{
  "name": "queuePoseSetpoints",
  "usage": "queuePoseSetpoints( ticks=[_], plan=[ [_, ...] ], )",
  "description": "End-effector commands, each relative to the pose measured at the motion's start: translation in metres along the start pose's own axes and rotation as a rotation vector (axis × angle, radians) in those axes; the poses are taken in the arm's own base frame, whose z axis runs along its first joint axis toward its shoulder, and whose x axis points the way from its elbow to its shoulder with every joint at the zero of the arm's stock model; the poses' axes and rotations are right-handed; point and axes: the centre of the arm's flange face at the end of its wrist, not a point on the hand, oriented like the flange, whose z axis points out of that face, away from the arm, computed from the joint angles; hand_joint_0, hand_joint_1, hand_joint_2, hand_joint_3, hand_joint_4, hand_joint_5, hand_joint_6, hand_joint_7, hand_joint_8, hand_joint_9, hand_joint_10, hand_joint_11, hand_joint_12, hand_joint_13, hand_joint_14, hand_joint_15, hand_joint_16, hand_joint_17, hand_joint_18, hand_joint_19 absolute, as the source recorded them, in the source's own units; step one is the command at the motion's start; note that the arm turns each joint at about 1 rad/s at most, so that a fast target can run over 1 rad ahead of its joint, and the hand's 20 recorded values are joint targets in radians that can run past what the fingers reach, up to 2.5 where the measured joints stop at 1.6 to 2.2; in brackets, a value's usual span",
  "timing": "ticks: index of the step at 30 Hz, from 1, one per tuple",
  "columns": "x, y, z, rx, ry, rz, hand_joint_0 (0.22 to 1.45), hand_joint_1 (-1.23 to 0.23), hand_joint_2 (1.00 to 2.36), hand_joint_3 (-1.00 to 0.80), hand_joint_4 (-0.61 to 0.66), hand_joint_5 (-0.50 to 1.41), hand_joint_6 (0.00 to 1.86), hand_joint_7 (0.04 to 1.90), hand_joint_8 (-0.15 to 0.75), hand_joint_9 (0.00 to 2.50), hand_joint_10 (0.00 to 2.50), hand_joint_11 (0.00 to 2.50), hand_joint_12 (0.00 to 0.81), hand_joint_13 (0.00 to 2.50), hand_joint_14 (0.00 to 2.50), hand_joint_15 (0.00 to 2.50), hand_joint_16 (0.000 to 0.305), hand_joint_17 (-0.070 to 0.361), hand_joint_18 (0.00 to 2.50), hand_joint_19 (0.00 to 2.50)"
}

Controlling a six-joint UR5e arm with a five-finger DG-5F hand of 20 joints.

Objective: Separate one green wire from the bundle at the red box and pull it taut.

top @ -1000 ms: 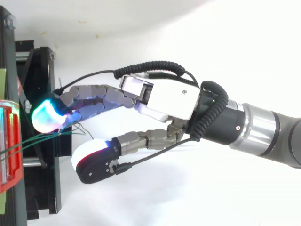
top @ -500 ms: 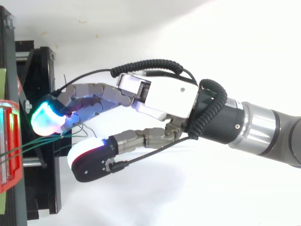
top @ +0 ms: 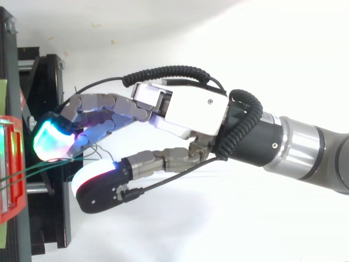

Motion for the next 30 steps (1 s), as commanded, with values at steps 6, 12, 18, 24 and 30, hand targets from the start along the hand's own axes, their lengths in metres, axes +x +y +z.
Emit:
queuePoseSetpoints(
  ticks=[6, 12, 18, 24, 30],
  plan=[
    [0.004, 0.003, -0.002, 0.002, 0.006, 0.002, 0.61, -0.64, 1.01, -0.39, 0.23, -0.09, 0.50, 1.25, 0.288, 0.65, 0.00, 0.11, 0.355, 0.49, 0.00, 0.13, 0.052, 0.118, 0.48, 0.32],
    [0.007, 0.002, -0.002, 0.004, 0.010, 0.004, 0.63, -0.66, 1.01, -0.35, 0.20, -0.08, 0.50, 1.31, 0.288, 0.65, 0.00, 0.12, 0.354, 0.50, 0.00, 0.14, 0.052, 0.117, 0.48, 0.32],
    [0.007, 0.005, -0.005, 0.022, 0.020, -0.001, 0.63, -0.68, 1.02, -0.30, 0.22, -0.11, 0.59, 1.23, 0.291, 0.65, 0.01, 0.16, 0.357, 0.50, 0.01, 0.15, 0.053, 0.118, 0.49, 0.33],
    [0.010, 0.018, -0.011, 0.047, 0.035, -0.016, 0.63, -0.70, 1.01, -0.32, 0.22, -0.16, 0.75, 1.00, 0.294, 0.65, 0.01, 0.22, 0.360, 0.50, 0.01, 0.16, 0.053, 0.120, 0.50, 0.33],
    [0.010, 0.027, -0.016, 0.073, 0.049, -0.030, 0.61, -0.68, 1.01, -0.36, 0.23, -0.17, 0.84, 0.98, 0.301, 0.68, 0.01, 0.27, 0.362, 0.51, 0.01, 0.17, 0.053, 0.120, 0.51, 0.33]
  ],
)
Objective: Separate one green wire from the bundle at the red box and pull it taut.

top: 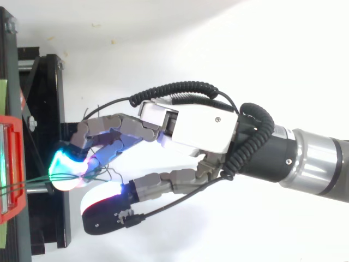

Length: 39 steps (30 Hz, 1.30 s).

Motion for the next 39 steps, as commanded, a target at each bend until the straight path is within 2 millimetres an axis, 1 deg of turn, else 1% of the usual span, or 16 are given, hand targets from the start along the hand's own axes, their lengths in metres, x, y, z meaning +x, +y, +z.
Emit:
queuePoseSetpoints(
  ticks=[1, 3, 6, 8, 12, 14, 17, 19, 21, 23, 26, 28, 29, 32, 34, 39],
  plan=[
    [0.000, 0.006, -0.003, 0.015, 0.008, -0.008, 0.60, -0.67, 1.01, -0.35, 0.23, -0.17, 0.84, 1.00, 0.303, 0.69, 0.01, 0.27, 0.363, 0.51, 0.01, 0.17, 0.053, 0.120, 0.52, 0.33],
    [0.001, 0.006, -0.004, 0.017, 0.010, -0.009, 0.60, -0.66, 1.02, -0.32, 0.22, -0.17, 0.86, 1.01, 0.306, 0.69, 0.01, 0.30, 0.365, 0.52, 0.01, 0.18, 0.053, 0.120, 0.52, 0.33],
    [0.002, 0.016, -0.005, 0.009, 0.009, -0.008, 0.61, -0.66, 1.02, -0.27, 0.21, -0.18, 0.88, 1.01, 0.309, 0.70, 0.01, 0.35, 0.365, 0.52, 0.01, 0.19, 0.053, 0.120, 0.52, 0.34],
    [0.003, 0.015, -0.005, 0.010, 0.010, -0.005, 0.61, -0.69, 1.02, -0.24, 0.20, -0.18, 0.90, 1.00, 0.309, 0.72, 0.01, 0.38, 0.369, 0.52, 0.01, 0.19, 0.054, 0.121, 0.53, 0.35],
    [0.001, 0.021, -0.006, 0.002, 0.008, -0.001, 0.63, -0.70, 1.02, -0.31, 0.21, -0.17, 0.91, 1.02, 0.314, 0.74, 0.01, 0.40, 0.368, 0.53, 0.01, 0.19, 0.054, 0.120, 0.54, 0.35],
    [0.000, 0.026, -0.006, -0.001, 0.007, -0.003, 0.62, -0.71, 1.02, -0.31, 0.21, -0.16, 0.91, 1.03, 0.315, 0.75, 0.01, 0.40, 0.367, 0.54, 0.01, 0.20, 0.053, 0.120, 0.54, 0.35],
    [-0.005, 0.040, -0.010, 0.009, 0.008, -0.014, 0.63, -0.71, 1.02, -0.23, 0.15, -0.16, 0.92, 1.12, 0.318, 0.77, 0.01, 0.43, 0.367, 0.56, 0.01, 0.22, 0.053, 0.120, 0.56, 0.35],
    [-0.006, 0.043, -0.012, 0.018, 0.012, -0.020, 0.63, -0.73, 1.02, -0.18, 0.11, -0.16, 0.93, 1.14, 0.319, 0.78, 0.01, 0.44, 0.366, 0.58, 0.01, 0.23, 0.053, 0.120, 0.57, 0.34],
    [-0.006, 0.045, -0.014, 0.032, 0.016, -0.023, 0.65, -0.75, 1.02, -0.11, 0.06, -0.16, 0.93, 1.22, 0.322, 0.81, 0.01, 0.47, 0.366, 0.62, 0.01, 0.27, 0.053, 0.120, 0.60, 0.35],
    [-0.005, 0.043, -0.015, 0.037, 0.019, -0.025, 0.66, -0.77, 1.02, -0.11, 0.04, -0.16, 0.94, 1.20, 0.322, 0.81, 0.02, 0.48, 0.373, 0.63, 0.01, 0.28, 0.053, 0.119, 0.63, 0.36],
    [-0.005, 0.043, -0.015, 0.039, 0.019, -0.024, 0.68, -0.77, 1.02, -0.19, 0.09, -0.16, 0.95, 1.12, 0.321, 0.81, 0.02, 0.49, 0.373, 0.64, 0.01, 0.28, 0.053, 0.119, 0.64, 0.36],
    [-0.005, 0.046, -0.015, 0.035, 0.018, -0.022, 0.68, -0.79, 1.02, -0.28, 0.12, -0.16, 0.94, 1.12, 0.319, 0.81, 0.02, 0.48, 0.374, 0.64, 0.01, 0.28, 0.053, 0.119, 0.64, 0.37],
    [-0.005, 0.047, -0.014, 0.033, 0.018, -0.019, 0.67, -0.78, 1.01, -0.40, 0.15, -0.16, 0.94, 1.13, 0.319, 0.85, 0.02, 0.50, 0.373, 0.64, 0.01, 0.28, 0.053, 0.118, 0.64, 0.37],
    [-0.005, 0.051, -0.013, 0.035, 0.023, -0.021, 0.63, -0.71, 1.00, -0.49, 0.18, -0.15, 0.94, 1.07, 0.321, 0.87, 0.02, 0.51, 0.373, 0.66, 0.01, 0.29, 0.052, 0.118, 0.65, 0.38],
    [-0.005, 0.052, -0.012, 0.037, 0.023, -0.022, 0.60, -0.68, 1.00, -0.50, 0.20, -0.15, 0.92, 1.12, 0.320, 0.87, 0.02, 0.51, 0.374, 0.66, 0.01, 0.29, 0.053, 0.118, 0.65, 0.39],
    [-0.005, 0.052, -0.013, 0.047, 0.026, -0.029, 0.56, -0.61, 1.00, -0.50, 0.20, -0.15, 0.89, 1.09, 0.327, 0.88, 0.02, 0.52, 0.382, 0.66, 0.01, 0.30, 0.054, 0.123, 0.66, 0.40]
  ],
)
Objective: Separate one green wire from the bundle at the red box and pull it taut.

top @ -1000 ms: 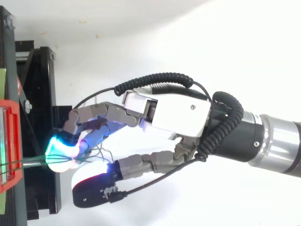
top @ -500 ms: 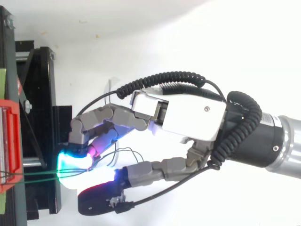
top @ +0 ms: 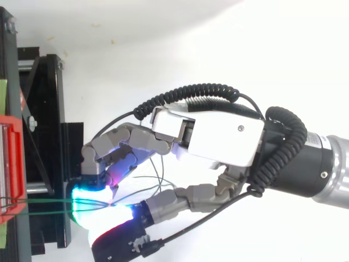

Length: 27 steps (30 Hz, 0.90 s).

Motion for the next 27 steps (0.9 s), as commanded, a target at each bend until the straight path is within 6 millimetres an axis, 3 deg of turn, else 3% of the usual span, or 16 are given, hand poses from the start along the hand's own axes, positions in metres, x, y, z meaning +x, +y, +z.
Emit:
queuePoseSetpoints(
  ticks=[1, 8, 14, 17, 27],
  plan=[
    [0.000, -0.001, 0.000, 0.005, 0.002, -0.003, 0.56, -0.60, 1.00, -0.50, 0.20, -0.15, 0.89, 1.08, 0.326, 0.88, 0.02, 0.52, 0.383, 0.66, 0.01, 0.30, 0.055, 0.123, 0.66, 0.40],
    [-0.003, -0.001, 0.001, 0.006, -0.003, -0.005, 0.54, -0.55, 1.00, -0.50, 0.19, -0.15, 0.82, 1.00, 0.329, 0.86, 0.01, 0.47, 0.386, 0.65, 0.01, 0.30, 0.056, 0.127, 0.65, 0.42],
    [-0.008, -0.003, 0.001, 0.008, -0.007, -0.009, 0.53, -0.55, 1.00, -0.50, 0.20, -0.12, 0.65, 1.13, 0.325, 0.83, 0.01, 0.42, 0.383, 0.64, 0.01, 0.30, 0.057, 0.128, 0.64, 0.43],
    [-0.009, -0.003, 0.002, 0.009, -0.010, -0.009, 0.57, -0.53, 1.00, -0.45, 0.19, -0.09, 0.53, 1.31, 0.309, 0.81, 0.01, 0.39, 0.374, 0.63, 0.01, 0.30, 0.055, 0.124, 0.62, 0.43],
    [-0.011, -0.003, 0.002, 0.008, -0.012, -0.007, 0.60, -0.52, 1.01, -0.33, 0.18, -0.09, 0.50, 1.33, 0.294, 0.79, 0.01, 0.37, 0.364, 0.62, 0.01, 0.30, 0.055, 0.123, 0.60, 0.44]
  ],
)
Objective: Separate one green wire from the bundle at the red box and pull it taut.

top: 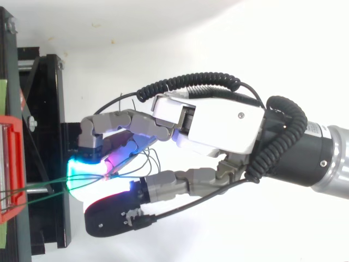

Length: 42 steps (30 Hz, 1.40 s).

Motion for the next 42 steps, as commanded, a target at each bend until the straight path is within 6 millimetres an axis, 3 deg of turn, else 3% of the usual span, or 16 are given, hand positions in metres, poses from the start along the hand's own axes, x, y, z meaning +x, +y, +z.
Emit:
queuePoseSetpoints(
  ticks=[1, 18, 28, 37, 42],
  plan=[
    [-0.002, 0.000, 0.000, 0.001, -0.002, 0.001, 0.60, -0.51, 1.01, -0.34, 0.17, -0.09, 0.50, 1.32, 0.296, 0.78, 0.01, 0.37, 0.364, 0.62, 0.01, 0.30, 0.055, 0.123, 0.60, 0.45],
    [-0.014, -0.005, -0.005, 0.061, 0.013, -0.011, 0.56, -0.45, 1.00, -0.46, 0.22, -0.10, 0.50, 1.21, 0.304, 0.79, 0.01, 0.37, 0.372, 0.63, 0.01, 0.29, 0.056, 0.125, 0.61, 0.43],
    [-0.030, 0.011, -0.013, 0.095, 0.011, -0.007, 0.60, -0.44, 1.01, -0.40, 0.20, -0.10, 0.50, 1.22, 0.304, 0.81, 0.01, 0.38, 0.367, 0.64, 0.01, 0.30, 0.054, 0.122, 0.61, 0.44],
    [-0.038, 0.000, -0.020, 0.158, 0.013, -0.018, 0.61, -0.48, 1.01, -0.36, 0.19, -0.10, 0.50, 1.24, 0.301, 0.82, 0.01, 0.39, 0.368, 0.65, 0.01, 0.30, 0.054, 0.123, 0.62, 0.43],
    [-0.054, 0.015, -0.026, 0.167, 0.002, -0.009, 0.63, -0.49, 1.02, -0.31, 0.17, -0.09, 0.50, 1.30, 0.302, 0.83, 0.01, 0.39, 0.366, 0.66, 0.01, 0.30, 0.054, 0.123, 0.63, 0.43]
  ],
)
